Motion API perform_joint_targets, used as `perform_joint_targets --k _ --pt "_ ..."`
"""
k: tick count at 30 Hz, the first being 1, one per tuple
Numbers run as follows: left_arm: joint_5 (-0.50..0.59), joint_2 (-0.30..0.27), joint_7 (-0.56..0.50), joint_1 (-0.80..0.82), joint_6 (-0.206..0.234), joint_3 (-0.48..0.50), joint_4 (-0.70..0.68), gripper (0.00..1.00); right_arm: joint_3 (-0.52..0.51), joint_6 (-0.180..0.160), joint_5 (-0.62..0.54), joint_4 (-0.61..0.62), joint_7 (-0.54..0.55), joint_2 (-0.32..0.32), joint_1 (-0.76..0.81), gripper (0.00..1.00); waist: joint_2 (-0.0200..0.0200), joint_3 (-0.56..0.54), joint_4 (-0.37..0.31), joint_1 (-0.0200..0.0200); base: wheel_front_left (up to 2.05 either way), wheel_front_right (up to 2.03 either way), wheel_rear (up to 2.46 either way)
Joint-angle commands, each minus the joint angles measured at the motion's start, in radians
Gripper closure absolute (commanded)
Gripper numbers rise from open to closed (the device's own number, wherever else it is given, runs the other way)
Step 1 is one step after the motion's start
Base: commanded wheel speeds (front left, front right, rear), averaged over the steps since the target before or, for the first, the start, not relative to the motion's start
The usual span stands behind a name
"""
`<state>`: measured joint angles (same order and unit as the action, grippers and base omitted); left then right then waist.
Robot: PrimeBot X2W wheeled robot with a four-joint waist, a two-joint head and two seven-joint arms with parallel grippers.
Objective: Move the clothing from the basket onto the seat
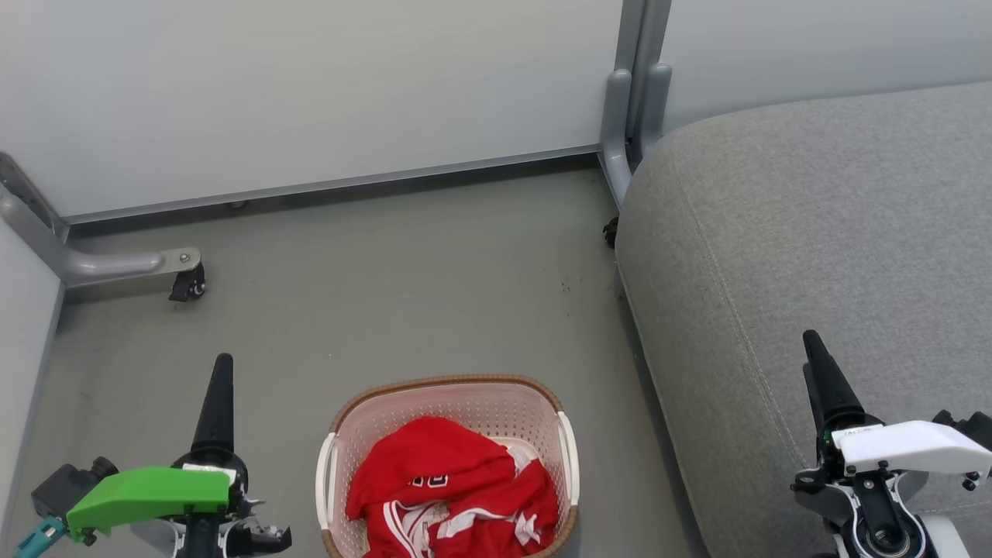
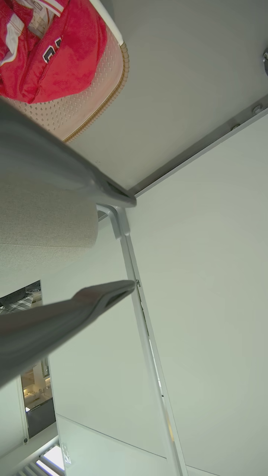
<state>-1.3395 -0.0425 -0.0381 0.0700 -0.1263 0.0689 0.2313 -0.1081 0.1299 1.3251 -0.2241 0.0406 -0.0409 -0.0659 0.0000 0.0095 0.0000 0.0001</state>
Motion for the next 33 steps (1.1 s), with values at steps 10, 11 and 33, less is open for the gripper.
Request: perform_joint_targets --k 10,11,33 --pt "0.254 -0.004 0.049 0.022 0.019 -0.058 -0.075 0.00 0.045 0.000 -0.271 0.078 -0.051 -0.006 0.005 0.00 0.0000 0.004 0.003 0.0000 0.00 0.00 0.00" --pt "0.274 -0.005 0.053 0.022 0.022 -0.063 -0.079 0.00 0.049 0.000 -0.291 0.081 -0.055 -0.006 0.005 0.00 0.0000 0.004 0.003 0.0000 0.00 0.00 0.00" --pt "0.597 -0.011 0.130 0.026 0.054 -0.138 -0.114 0.00 0.084 0.001 -0.616 0.126 -0.132 -0.009 0.029 0.00 0.0000 0.009 0.011 -0.0001 0.00 0.00 0.00"
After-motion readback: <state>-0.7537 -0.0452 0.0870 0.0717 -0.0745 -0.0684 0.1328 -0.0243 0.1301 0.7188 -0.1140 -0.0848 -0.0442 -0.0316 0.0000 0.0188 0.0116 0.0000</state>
